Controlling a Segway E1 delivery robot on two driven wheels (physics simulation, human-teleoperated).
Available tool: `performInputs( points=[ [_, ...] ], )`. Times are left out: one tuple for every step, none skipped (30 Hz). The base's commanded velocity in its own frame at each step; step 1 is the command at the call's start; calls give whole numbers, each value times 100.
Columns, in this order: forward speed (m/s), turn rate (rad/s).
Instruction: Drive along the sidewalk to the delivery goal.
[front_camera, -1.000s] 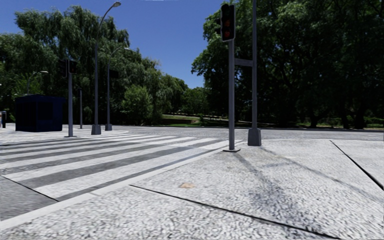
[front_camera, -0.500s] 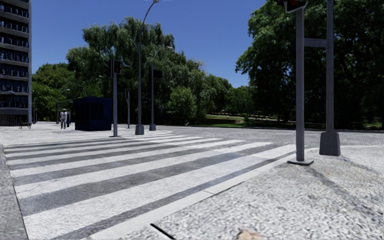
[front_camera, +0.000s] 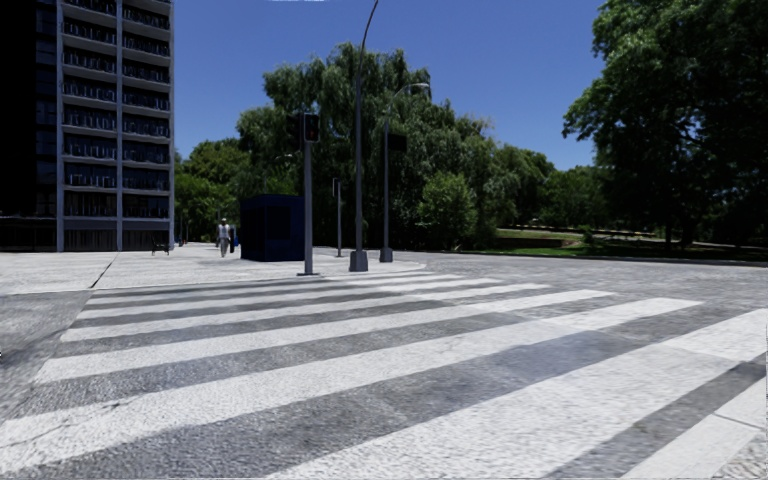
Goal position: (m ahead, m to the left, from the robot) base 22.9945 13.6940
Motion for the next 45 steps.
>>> performInputs(
  points=[
    [200, 50],
    [194, 50],
    [187, 50],
    [187, 50],
    [176, 50],
    [164, 50],
    [152, 50],
    [152, 50],
    [143, 50],
    [139, 50],
    [139, 50],
    [137, 50],
    [136, 50],
    [136, 49],
    [136, 49],
    [135, 49],
    [135, 49],
    [135, 49],
    [135, 49],
    [135, 49],
    [135, 49],
    [135, 49],
    [135, 49],
    [135, 49],
    [135, 49],
    [135, 49],
    [135, 49],
    [135, 49],
    [135, 49],
    [135, 49],
    [135, 49],
    [135, 49],
    [135, 49],
    [135, 49],
    [135, 49],
    [135, 49],
    [135, 48],
    [135, 48],
    [135, 48],
    [135, 48],
    [135, 48],
    [135, 48],
    [136, 48],
    [200, 46],
    [200, 43]
  ],
)
